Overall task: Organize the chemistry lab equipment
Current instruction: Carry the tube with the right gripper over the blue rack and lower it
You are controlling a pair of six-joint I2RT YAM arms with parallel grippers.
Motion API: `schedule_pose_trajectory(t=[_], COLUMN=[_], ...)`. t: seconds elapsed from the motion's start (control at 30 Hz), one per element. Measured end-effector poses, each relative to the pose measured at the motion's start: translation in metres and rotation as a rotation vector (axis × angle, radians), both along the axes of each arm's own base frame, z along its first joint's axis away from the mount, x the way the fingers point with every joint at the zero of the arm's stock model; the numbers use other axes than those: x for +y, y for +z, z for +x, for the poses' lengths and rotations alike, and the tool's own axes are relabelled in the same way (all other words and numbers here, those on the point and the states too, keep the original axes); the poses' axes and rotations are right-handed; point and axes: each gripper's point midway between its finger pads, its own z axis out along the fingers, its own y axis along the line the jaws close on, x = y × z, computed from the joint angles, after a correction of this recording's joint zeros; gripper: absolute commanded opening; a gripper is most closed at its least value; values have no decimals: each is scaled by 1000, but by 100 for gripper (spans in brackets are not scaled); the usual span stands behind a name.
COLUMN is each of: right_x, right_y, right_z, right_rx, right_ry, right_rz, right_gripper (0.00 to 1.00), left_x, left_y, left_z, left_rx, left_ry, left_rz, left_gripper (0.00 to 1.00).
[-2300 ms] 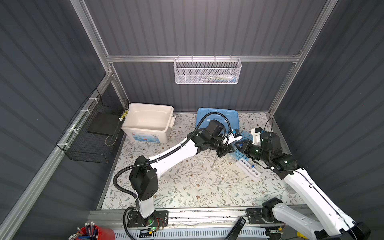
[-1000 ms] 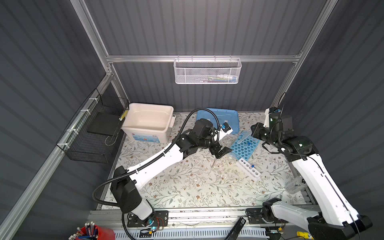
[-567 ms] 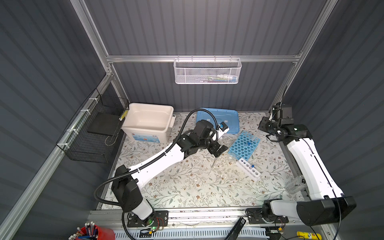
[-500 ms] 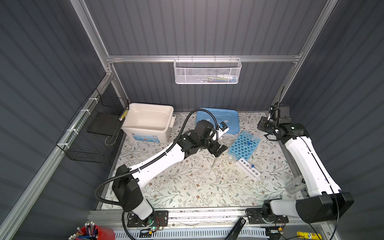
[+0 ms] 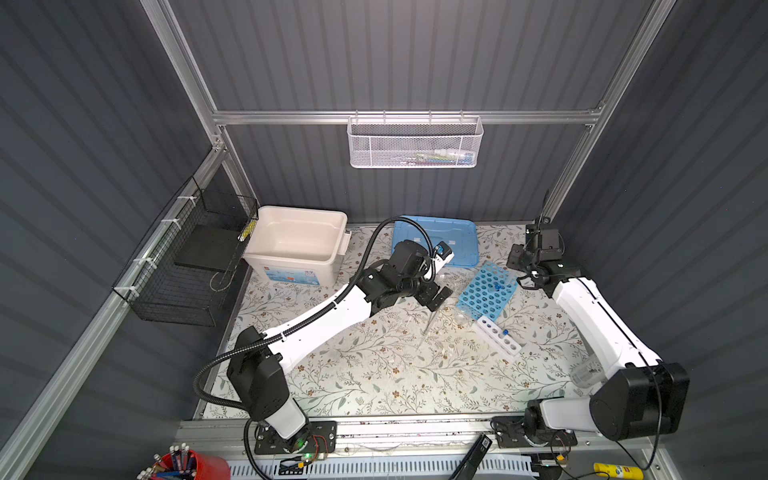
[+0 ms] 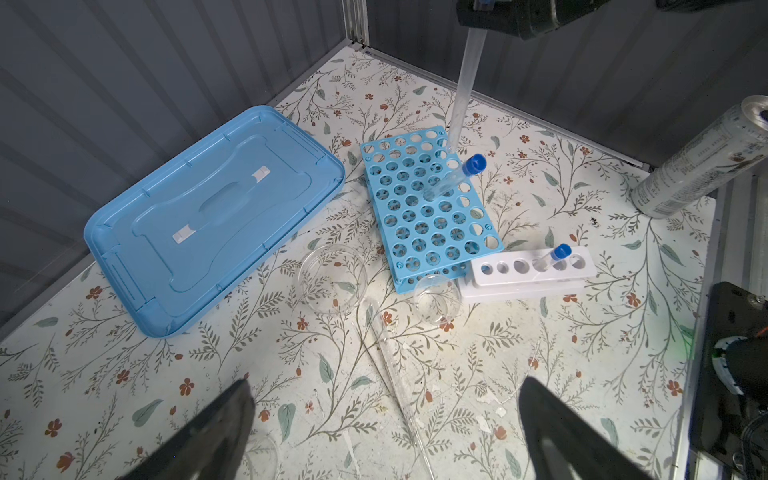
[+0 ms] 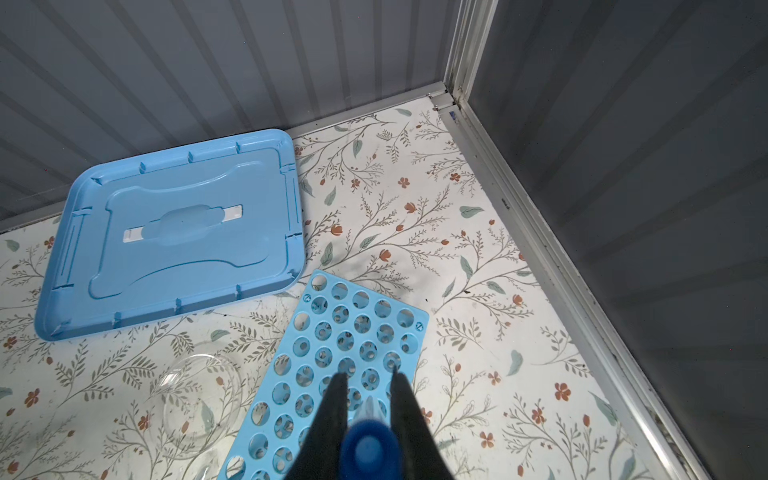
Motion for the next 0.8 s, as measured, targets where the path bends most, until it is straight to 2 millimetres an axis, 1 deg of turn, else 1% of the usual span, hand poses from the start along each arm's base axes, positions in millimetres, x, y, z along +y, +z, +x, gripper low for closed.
schedule_pose_trajectory(t=[0.13,0.4,0.57,0.7,0.8], right_x=[-1,0,2,8,11], right_y=[-5,-3,-12,-22,-25], right_z=[4,9,7,3,2], right_rx=[-40,-117,-132,-137,-146], right_ry=[13,29,39,56,63], right_rz=[-26,-40,-45,-47,-46], right_gripper=[13,14,14,14,14], left_x=[0,0,0,0,0], left_y=[-1,-5,-9,-9,-9], left_z=[1,3,4,4,4], left_rx=[7,17,27,27,27], left_ry=[6,13,17,18,18], left_rz=[-3,3,5,5,4], left_gripper=[100,100,100,100,100])
